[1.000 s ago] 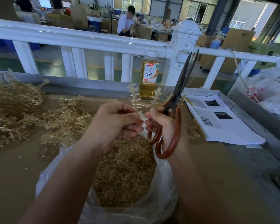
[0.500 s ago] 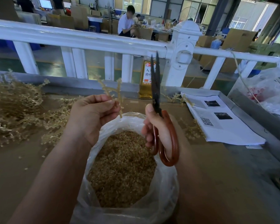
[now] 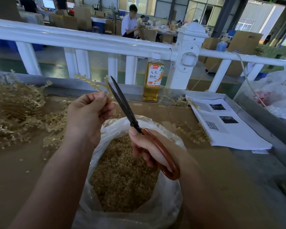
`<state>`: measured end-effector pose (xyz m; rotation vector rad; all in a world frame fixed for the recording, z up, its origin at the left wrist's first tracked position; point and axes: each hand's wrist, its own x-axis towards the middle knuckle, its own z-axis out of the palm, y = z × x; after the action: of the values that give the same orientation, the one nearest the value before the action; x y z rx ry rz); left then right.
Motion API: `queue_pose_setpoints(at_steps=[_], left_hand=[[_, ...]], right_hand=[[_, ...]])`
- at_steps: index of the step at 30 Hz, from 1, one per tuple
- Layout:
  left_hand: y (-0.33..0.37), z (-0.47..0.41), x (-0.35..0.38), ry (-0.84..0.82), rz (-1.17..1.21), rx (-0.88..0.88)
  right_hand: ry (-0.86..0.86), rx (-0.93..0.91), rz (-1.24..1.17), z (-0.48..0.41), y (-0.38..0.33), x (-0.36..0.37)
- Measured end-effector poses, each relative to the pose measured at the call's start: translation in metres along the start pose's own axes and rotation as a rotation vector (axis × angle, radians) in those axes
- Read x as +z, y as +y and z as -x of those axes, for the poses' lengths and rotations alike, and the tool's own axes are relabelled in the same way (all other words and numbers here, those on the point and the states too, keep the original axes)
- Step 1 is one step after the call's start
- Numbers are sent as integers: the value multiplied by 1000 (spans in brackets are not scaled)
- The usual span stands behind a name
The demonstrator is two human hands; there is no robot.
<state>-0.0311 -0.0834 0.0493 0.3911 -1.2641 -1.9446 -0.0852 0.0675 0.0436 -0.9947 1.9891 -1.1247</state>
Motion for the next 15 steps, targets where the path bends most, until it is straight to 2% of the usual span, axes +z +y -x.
queue_pose_setpoints(at_steps=[5, 15], left_hand=[[0, -1, -1, 51, -63, 31], [-1, 0, 1, 19, -150, 44]], right_hand=[[-52, -4, -54, 1, 2, 0], [-56, 53, -27, -1, -1, 2]])
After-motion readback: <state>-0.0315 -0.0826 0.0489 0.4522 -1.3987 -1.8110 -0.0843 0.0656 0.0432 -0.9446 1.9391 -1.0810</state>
